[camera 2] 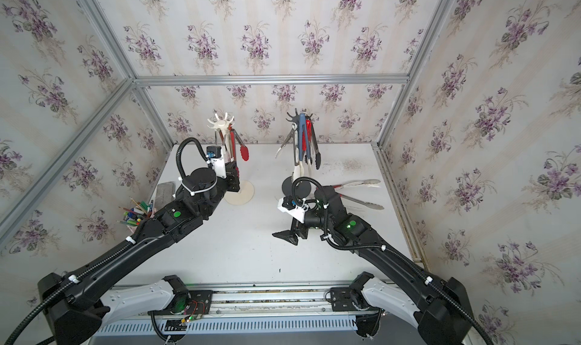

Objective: Hang food tongs on kitchen utensil racks
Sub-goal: Hang the food tongs on the rack.

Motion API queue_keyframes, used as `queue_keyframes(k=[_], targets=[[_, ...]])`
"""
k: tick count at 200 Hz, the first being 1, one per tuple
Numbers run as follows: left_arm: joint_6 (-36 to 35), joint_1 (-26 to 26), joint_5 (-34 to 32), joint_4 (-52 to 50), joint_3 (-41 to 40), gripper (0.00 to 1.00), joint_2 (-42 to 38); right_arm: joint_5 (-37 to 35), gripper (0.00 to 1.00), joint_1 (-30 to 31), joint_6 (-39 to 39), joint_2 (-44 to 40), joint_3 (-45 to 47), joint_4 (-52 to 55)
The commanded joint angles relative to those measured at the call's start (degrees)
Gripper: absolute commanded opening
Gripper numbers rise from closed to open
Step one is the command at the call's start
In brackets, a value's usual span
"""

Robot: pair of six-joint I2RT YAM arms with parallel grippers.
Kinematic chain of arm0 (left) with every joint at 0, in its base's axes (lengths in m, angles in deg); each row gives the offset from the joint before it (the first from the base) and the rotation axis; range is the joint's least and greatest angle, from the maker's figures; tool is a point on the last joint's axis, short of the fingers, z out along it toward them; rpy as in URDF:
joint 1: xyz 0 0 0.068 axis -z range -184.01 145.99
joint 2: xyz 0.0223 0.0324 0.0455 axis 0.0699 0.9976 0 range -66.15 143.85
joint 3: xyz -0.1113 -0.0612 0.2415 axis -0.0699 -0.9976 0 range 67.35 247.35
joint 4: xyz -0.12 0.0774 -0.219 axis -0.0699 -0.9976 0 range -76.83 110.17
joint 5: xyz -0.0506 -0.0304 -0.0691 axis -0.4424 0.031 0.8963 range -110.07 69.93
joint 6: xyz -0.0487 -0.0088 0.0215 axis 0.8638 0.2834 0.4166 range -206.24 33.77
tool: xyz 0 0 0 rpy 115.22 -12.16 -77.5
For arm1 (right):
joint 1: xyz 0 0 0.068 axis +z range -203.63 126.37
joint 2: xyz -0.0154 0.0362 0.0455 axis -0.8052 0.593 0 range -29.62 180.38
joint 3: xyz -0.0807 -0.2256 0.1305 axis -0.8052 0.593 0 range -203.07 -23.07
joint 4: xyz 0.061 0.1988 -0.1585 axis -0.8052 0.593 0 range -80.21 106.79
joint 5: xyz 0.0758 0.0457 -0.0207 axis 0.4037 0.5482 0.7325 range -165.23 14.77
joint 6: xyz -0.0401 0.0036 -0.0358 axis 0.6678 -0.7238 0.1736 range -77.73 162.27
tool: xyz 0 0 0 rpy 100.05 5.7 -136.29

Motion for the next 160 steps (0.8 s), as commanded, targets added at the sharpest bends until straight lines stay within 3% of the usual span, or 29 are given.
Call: queue_keyframes(k=[1, 160], targets=[[-0.09, -0.03, -0.56, 2.09, 1.69, 0.0, 0.33, 1.31, 1.0, -0.03, -0.28, -0.25, 0.35, -1.88], [-2.04, -0.13, -14.54, -7.53, 14.57, 0.0, 12.11, 1.34, 1.0, -0.03, -0.48, -2.79, 3.76, -4.53]])
